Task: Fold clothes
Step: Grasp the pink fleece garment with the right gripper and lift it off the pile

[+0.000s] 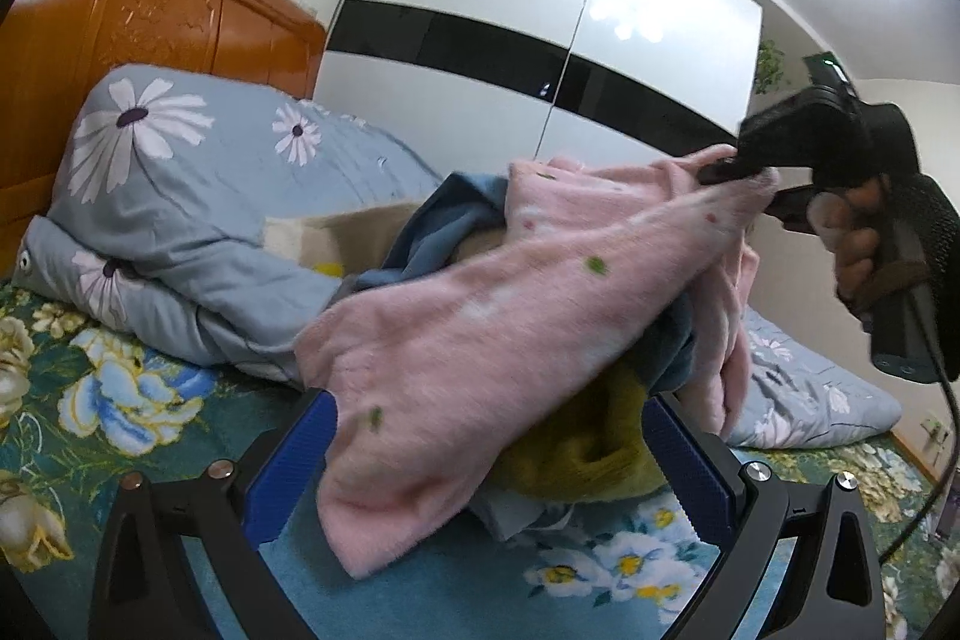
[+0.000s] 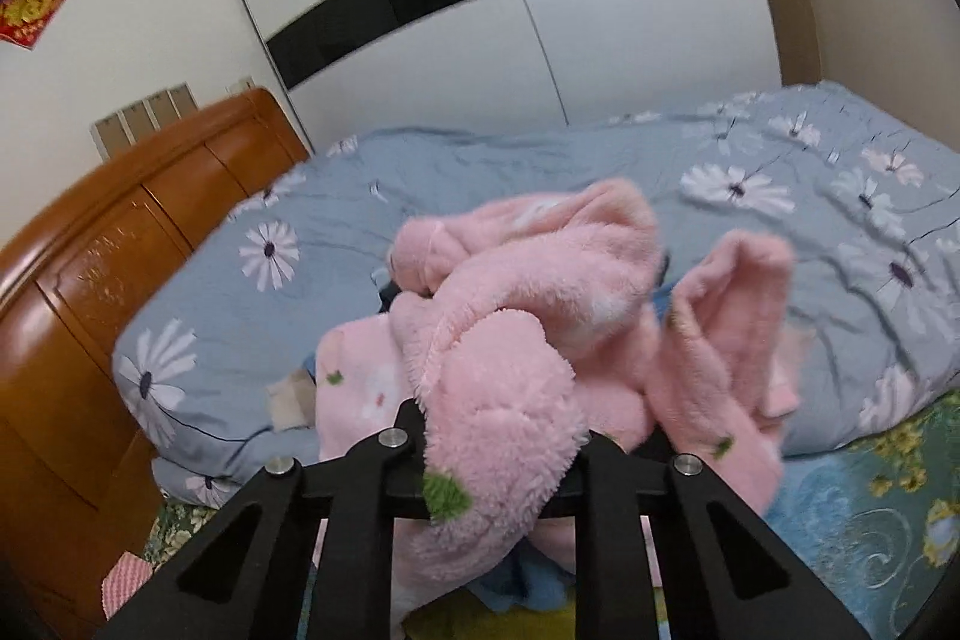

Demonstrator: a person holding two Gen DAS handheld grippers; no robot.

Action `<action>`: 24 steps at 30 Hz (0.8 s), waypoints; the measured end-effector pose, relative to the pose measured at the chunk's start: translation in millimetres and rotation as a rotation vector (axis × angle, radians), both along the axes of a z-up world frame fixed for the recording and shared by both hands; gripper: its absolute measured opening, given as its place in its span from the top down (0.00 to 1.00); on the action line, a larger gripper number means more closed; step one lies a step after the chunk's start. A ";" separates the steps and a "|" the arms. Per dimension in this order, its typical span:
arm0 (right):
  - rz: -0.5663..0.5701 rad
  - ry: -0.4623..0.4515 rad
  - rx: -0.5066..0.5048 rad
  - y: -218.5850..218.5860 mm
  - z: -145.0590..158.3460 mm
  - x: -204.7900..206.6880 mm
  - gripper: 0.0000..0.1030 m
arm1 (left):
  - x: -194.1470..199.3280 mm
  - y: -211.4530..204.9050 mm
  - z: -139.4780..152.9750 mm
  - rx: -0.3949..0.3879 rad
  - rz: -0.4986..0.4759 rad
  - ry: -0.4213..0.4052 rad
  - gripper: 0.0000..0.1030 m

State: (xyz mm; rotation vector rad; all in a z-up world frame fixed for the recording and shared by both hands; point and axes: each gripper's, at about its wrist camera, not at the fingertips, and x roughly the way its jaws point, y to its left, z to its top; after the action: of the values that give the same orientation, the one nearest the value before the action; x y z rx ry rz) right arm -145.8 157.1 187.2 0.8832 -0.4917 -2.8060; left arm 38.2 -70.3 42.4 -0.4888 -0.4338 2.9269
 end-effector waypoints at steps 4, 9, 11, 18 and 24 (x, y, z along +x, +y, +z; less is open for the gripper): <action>-0.028 0.046 -0.037 35.3 24.6 39.6 0.83 | 14.7 13.5 17.6 -0.016 -0.047 0.055 0.00; -0.049 0.118 -0.042 79.6 56.2 103.0 0.84 | 39.9 38.0 39.6 -0.032 -0.133 0.117 0.00; -0.047 0.145 -0.016 96.1 66.1 128.4 0.84 | 50.2 47.6 38.2 -0.018 -0.185 0.107 0.00; -0.043 0.203 0.019 157.4 58.2 233.7 0.84 | 74.7 85.7 6.1 -0.008 -0.325 -0.074 0.00; -0.067 0.158 0.064 187.7 -2.3 315.6 0.83 | 91.9 109.3 -10.2 0.023 -0.365 -0.177 0.00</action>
State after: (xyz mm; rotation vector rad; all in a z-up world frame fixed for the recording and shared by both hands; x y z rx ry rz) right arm 169.8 344.8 184.9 0.6596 -0.4178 -2.9368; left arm 130.1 39.1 32.2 -0.7416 -0.3551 2.5365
